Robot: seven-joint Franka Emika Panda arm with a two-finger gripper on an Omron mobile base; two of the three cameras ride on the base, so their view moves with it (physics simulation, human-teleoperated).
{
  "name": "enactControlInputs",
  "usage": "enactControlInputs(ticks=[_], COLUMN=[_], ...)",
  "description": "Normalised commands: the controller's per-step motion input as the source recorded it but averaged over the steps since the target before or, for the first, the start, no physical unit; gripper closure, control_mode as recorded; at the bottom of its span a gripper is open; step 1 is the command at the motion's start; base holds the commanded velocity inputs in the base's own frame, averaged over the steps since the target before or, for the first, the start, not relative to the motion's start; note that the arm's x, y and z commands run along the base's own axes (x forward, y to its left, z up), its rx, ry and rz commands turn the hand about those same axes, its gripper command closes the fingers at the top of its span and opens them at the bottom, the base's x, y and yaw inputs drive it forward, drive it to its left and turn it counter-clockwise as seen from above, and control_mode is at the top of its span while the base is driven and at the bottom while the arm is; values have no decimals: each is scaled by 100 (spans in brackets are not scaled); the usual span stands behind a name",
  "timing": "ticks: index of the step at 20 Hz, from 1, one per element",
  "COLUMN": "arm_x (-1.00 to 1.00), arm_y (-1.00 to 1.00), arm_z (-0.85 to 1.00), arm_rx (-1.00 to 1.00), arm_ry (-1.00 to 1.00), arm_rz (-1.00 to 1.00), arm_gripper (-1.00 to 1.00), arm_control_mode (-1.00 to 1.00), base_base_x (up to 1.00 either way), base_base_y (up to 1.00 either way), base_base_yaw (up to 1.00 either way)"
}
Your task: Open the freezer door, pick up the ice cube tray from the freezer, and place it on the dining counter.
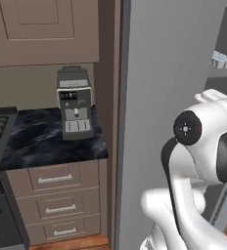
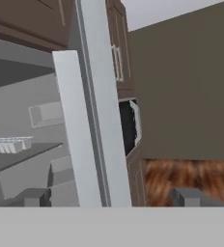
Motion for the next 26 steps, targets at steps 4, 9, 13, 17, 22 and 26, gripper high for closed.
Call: enactControlInputs(ticks=[4, 9, 13, 17, 22, 26], arm_x=[24, 31, 24, 4, 0, 3], arm_y=[-1, -4, -16, -29, -26, -2], arm_z=[-18, -14, -7, -12, -19, -17], arm_rx=[0, 0, 0, 0, 0, 0], arm_ry=[0, 0, 0, 0, 0, 0], arm_rz=[-5, -6, -4, -1, 0, -2], arm_gripper=[-100, -100, -100, -100, -100, -100], arm_control_mode=[-100, -100, -100, -100, -100, -100], base_base_x=[0, 0, 0, 0, 0, 0], base_base_y=[0, 0, 0, 0, 0, 0], base_base_yaw=[0, 0, 0, 0, 0, 0])
